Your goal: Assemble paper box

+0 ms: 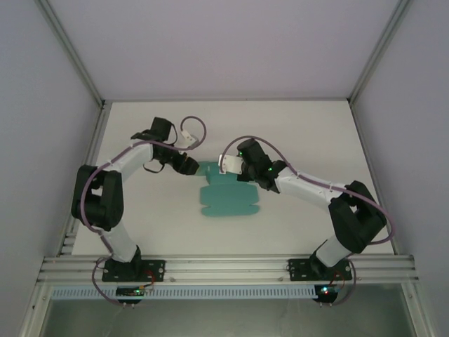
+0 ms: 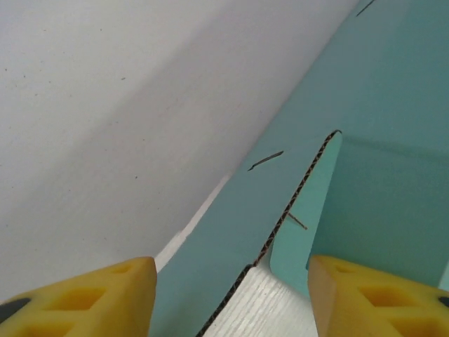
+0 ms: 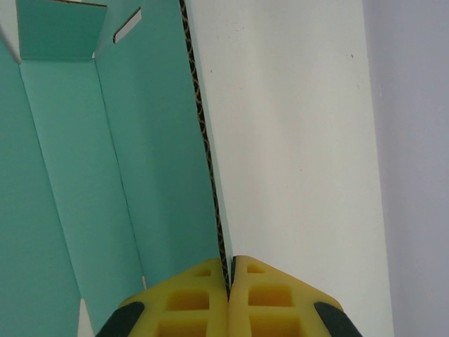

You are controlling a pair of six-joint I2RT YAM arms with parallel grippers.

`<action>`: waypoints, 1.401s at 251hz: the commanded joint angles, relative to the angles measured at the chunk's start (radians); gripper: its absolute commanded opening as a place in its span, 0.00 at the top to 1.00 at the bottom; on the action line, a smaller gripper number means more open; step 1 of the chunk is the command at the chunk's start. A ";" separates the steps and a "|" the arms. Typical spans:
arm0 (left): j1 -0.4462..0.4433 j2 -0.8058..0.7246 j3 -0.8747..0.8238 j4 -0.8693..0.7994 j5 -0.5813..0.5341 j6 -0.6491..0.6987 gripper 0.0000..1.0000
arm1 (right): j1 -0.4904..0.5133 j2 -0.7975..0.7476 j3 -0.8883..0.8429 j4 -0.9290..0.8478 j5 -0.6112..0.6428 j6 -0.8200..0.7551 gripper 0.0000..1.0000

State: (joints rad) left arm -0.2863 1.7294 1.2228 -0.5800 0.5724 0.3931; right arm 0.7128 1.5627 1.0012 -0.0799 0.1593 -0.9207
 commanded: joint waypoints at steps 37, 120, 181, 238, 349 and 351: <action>-0.024 0.030 0.040 0.002 -0.003 -0.034 0.78 | 0.002 0.016 0.006 -0.023 -0.043 0.036 1.00; -0.080 0.035 0.018 0.120 -0.073 -0.215 1.00 | 0.029 -0.011 -0.043 0.050 0.014 0.055 1.00; -0.106 0.020 0.069 0.138 -0.332 -0.664 1.00 | 0.108 -0.023 -0.115 0.175 0.165 0.057 1.00; -0.252 -0.071 0.039 0.196 -0.387 -0.817 1.00 | 0.167 0.004 -0.134 0.304 0.296 0.064 1.00; -0.351 -0.112 -0.104 0.356 -0.372 -0.879 0.86 | 0.177 0.017 -0.234 0.555 0.312 0.014 1.00; -0.352 -0.112 -0.111 0.362 -0.371 -0.880 0.86 | 0.177 0.015 -0.239 0.558 0.306 0.013 1.00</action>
State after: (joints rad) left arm -0.6044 1.6417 1.1473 -0.3695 0.1402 -0.4690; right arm 0.8658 1.5932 0.8066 0.3103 0.5770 -0.8898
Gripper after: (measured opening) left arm 0.103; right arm 0.053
